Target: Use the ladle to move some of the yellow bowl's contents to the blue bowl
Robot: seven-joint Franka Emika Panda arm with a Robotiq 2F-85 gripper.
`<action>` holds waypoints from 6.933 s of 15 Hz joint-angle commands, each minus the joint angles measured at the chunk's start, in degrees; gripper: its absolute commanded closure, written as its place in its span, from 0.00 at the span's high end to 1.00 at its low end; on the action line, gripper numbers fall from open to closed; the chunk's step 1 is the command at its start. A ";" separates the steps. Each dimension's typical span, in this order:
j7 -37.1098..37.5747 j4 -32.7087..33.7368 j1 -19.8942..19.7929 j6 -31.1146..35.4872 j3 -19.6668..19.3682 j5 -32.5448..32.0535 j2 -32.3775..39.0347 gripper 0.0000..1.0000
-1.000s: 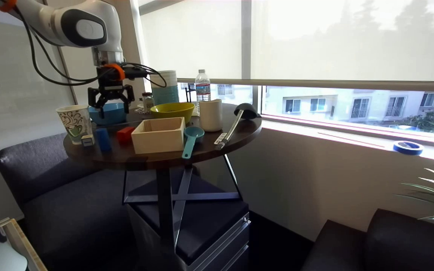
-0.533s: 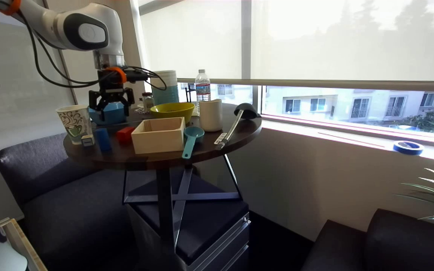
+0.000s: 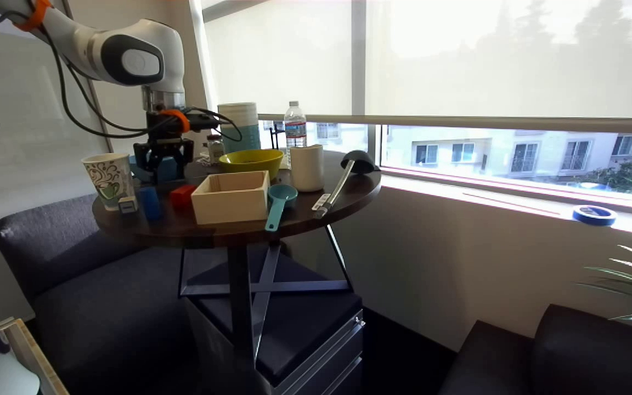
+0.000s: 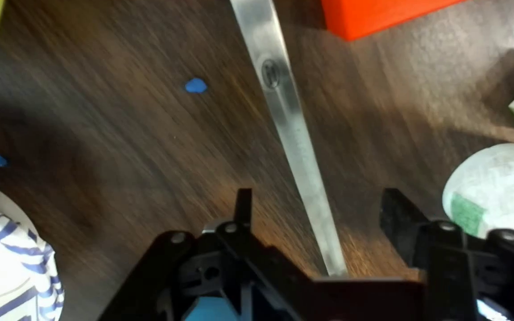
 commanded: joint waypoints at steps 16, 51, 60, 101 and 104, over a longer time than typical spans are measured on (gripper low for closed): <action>-1.85 -0.49 -2.65 2.14 1.34 0.88 0.91 0.38; 0.77 4.13 -1.78 -9.82 3.01 -3.99 -9.76 0.15; 9.78 11.12 -1.91 -17.21 9.11 -18.42 -10.91 0.04; 58.27 22.56 -9.26 -18.53 6.40 -56.79 7.22 0.04; 60.68 21.98 -9.02 -18.44 6.65 -59.31 8.91 0.04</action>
